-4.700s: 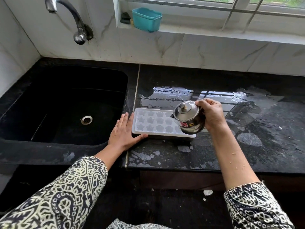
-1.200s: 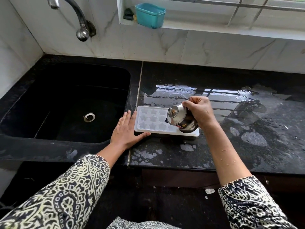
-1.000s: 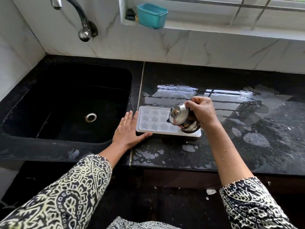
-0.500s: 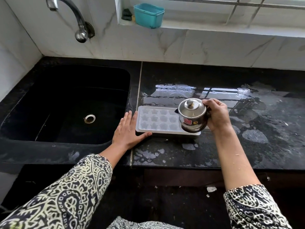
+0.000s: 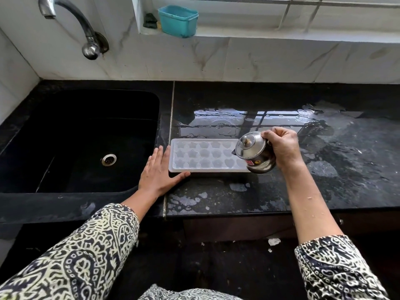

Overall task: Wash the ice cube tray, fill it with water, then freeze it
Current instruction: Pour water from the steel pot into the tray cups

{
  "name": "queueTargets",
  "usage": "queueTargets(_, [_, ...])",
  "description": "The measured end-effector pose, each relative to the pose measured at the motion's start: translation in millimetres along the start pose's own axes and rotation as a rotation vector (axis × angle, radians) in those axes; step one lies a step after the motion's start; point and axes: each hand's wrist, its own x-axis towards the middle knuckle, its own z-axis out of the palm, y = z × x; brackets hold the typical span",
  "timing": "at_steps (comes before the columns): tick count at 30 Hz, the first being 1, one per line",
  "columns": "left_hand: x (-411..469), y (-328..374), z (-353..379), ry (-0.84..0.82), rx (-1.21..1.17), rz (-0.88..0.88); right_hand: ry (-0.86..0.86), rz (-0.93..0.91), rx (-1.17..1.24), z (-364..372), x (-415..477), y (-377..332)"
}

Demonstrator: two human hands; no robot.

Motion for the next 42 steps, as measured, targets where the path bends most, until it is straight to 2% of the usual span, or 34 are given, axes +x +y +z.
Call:
queueTargets(8, [-1.2,1.7,-0.9,-0.014,0.003,-0.014,-0.009,-0.059,-0.221,-2.6,3.4,2.2])
queueTargets(19, [-1.4,3.2,-1.0,-0.014,0.004,-0.019,-0.008,-0.123,-0.340,-3.0,7.5,4.7])
queueTargets(42, [-1.8,2.8,-1.0,-0.010,0.002,-0.012,-0.013,-0.192,-0.354,0.4,4.2,-2.7])
